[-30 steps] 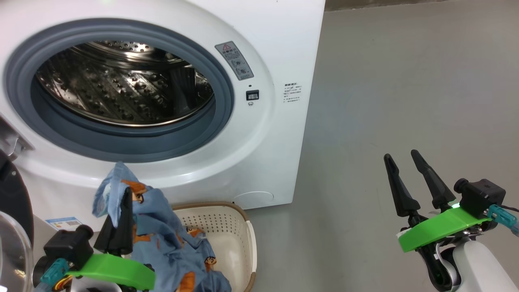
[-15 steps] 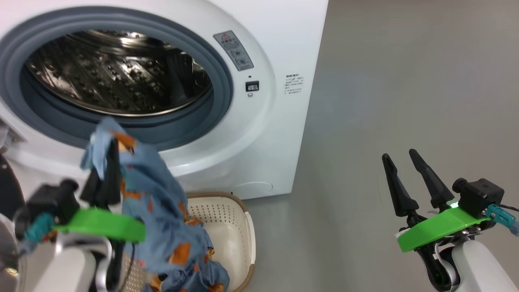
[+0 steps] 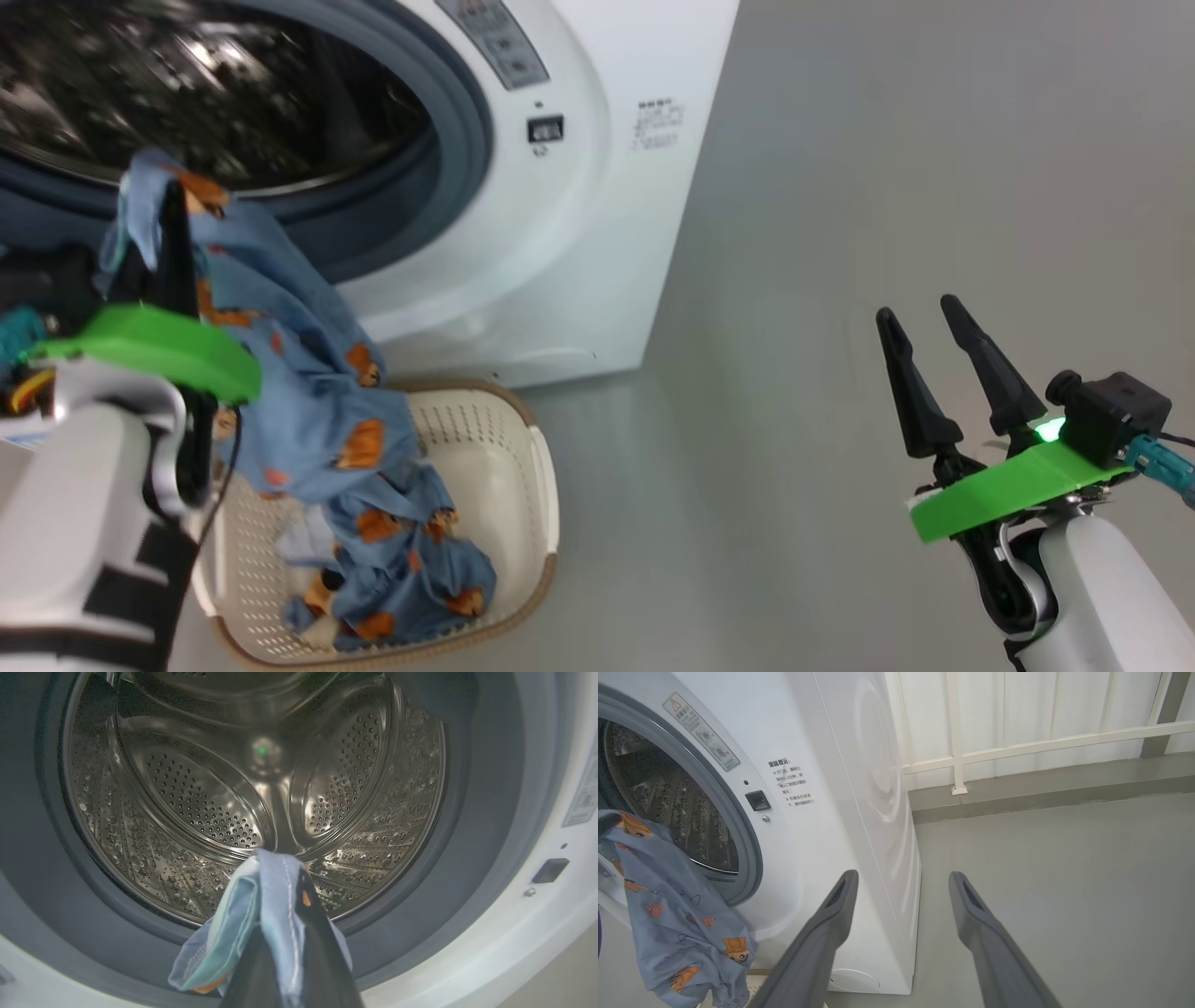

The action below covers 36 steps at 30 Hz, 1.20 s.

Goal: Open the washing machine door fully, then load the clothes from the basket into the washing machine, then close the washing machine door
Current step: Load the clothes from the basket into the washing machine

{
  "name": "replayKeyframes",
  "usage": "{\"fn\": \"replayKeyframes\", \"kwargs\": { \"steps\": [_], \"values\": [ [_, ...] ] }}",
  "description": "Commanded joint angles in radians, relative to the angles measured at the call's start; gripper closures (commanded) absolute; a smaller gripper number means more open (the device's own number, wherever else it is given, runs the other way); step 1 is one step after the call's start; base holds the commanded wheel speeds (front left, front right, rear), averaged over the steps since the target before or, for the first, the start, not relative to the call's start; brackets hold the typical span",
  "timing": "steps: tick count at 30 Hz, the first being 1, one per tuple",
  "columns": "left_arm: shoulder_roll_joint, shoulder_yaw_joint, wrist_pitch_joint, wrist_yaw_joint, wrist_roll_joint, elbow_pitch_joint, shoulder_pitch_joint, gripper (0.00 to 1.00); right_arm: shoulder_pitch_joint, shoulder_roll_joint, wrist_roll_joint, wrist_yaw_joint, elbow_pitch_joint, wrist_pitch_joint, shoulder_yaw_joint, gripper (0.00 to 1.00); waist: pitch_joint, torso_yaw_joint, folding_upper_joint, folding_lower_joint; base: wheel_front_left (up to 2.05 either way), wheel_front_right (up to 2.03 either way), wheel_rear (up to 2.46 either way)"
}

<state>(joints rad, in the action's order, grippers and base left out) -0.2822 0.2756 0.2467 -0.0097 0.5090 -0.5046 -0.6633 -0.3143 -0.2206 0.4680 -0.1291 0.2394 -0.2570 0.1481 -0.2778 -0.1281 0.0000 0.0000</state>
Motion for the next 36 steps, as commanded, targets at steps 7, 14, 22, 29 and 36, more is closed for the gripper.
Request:
{"fn": "replayKeyframes", "kwargs": {
  "steps": [7,14,22,29,36],
  "values": [
    [-0.034,-0.05,0.013,-0.034,-0.015,-0.166,-0.204,1.0,-0.052,0.021,-0.011,-0.002,-0.043,-0.005,0.012,0.0,-0.173,-0.079,0.0,0.0,0.0,0.0,0.0],
    [-0.044,-0.078,0.015,-0.06,-0.028,-0.29,-0.365,1.0,-0.078,0.033,-0.018,-0.002,-0.058,-0.005,0.008,0.0,-0.265,-0.119,0.0,0.0,0.0,0.0,0.0],
    [-0.063,-0.077,0.015,-0.064,-0.09,-0.386,-0.499,1.0,-0.095,0.046,-0.02,-0.002,-0.068,-0.005,0.005,0.0,-0.33,-0.161,0.0,0.0,0.0,0.0,0.0],
    [-0.083,-0.152,0.015,-0.028,-0.152,-0.256,-0.569,1.0,-0.102,0.059,-0.021,-0.002,-0.076,-0.005,0.002,0.0,-0.36,-0.18,0.0,0.0,0.0,0.0,0.0],
    [-0.06,-0.277,0.015,-0.005,-0.213,-0.119,-0.5,1.0,-0.107,0.066,-0.025,-0.002,-0.076,-0.005,-0.001,0.0,-0.377,-0.179,0.0,0.0,0.0,0.0,0.0]
  ]
}}
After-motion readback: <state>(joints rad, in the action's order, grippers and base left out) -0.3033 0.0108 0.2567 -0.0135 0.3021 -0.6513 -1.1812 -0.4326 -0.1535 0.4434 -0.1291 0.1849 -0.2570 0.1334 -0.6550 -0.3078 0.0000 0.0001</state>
